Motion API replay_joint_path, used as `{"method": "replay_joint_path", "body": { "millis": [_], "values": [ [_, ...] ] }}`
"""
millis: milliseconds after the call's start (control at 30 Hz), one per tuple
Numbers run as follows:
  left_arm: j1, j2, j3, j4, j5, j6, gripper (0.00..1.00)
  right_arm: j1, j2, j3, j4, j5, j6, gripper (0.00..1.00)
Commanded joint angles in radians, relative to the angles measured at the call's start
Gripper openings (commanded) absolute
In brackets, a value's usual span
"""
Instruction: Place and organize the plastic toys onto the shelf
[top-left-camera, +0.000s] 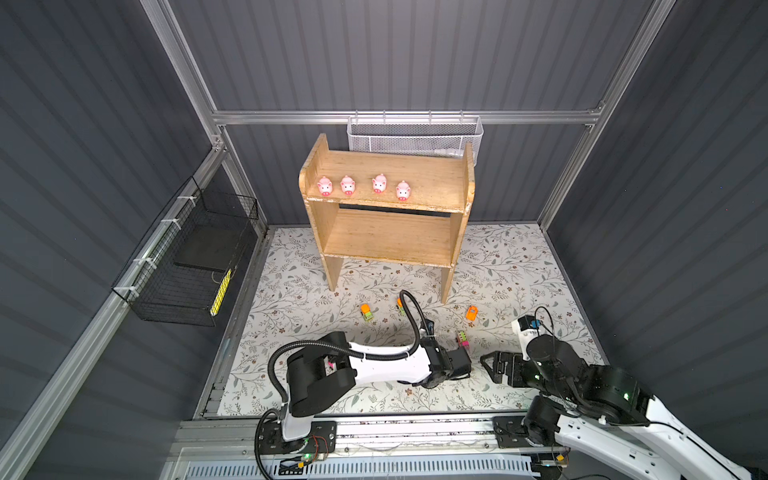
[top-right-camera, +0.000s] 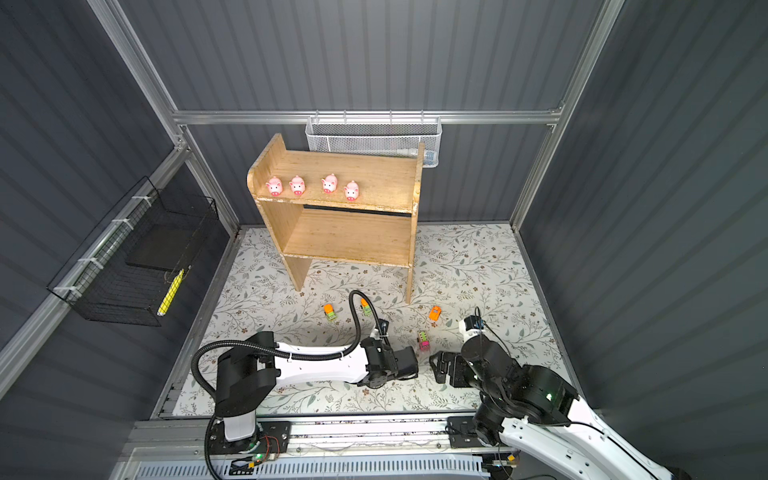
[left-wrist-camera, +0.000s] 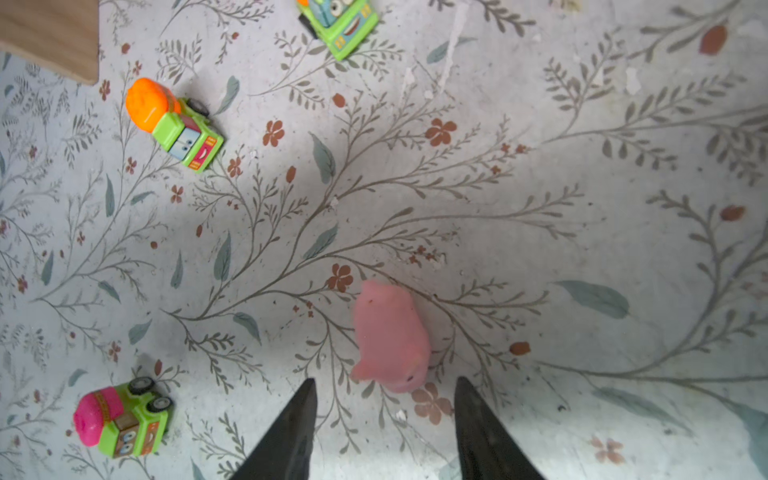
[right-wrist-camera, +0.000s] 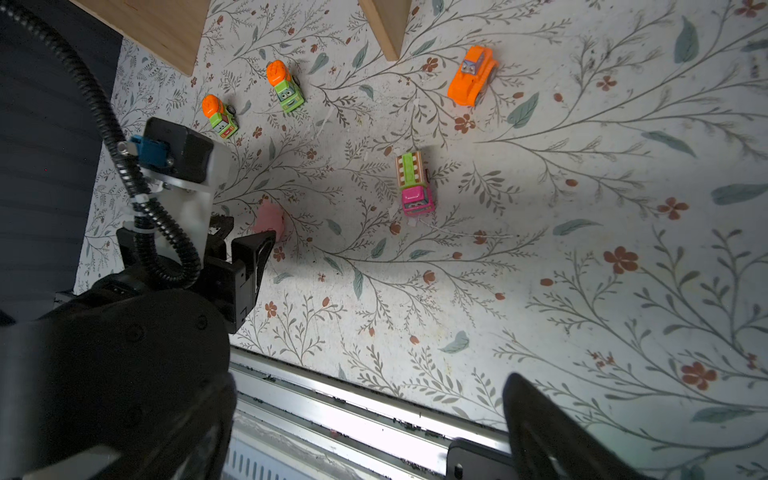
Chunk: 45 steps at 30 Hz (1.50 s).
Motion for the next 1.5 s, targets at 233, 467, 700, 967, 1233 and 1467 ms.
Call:
{"method": "replay_joint_path", "body": {
  "millis": [233, 467, 700, 967, 1233, 1467],
  "values": [
    [-0.052, -0.244, -0.424, 0.543, -0.142, -0.157, 0.62, 0.003, -0.031, 0.0, 0.007, -0.009, -0.017, 0.99],
    [-0.085, -0.158, -0.386, 0.639, -0.206, -0.112, 0.64, 0.003, -0.045, 0.019, -0.021, -0.012, -0.022, 0.99],
    [-0.085, -0.084, -0.361, 0.624, -0.252, -0.152, 0.67, 0.003, -0.093, 0.023, -0.059, -0.008, -0.002, 0.99],
    [-0.071, -0.057, -0.388, 0.659, -0.269, -0.172, 0.67, 0.003, -0.085, 0.025, -0.06, -0.021, 0.002, 0.99],
    [-0.039, -0.058, -0.447, 0.742, -0.243, -0.161, 0.64, 0.003, -0.085, 0.028, -0.066, -0.021, 0.005, 0.99],
    [-0.028, -0.054, -0.466, 0.772, -0.243, -0.165, 0.59, 0.003, -0.064, 0.03, -0.06, -0.021, 0.0, 0.99]
  ]
}}
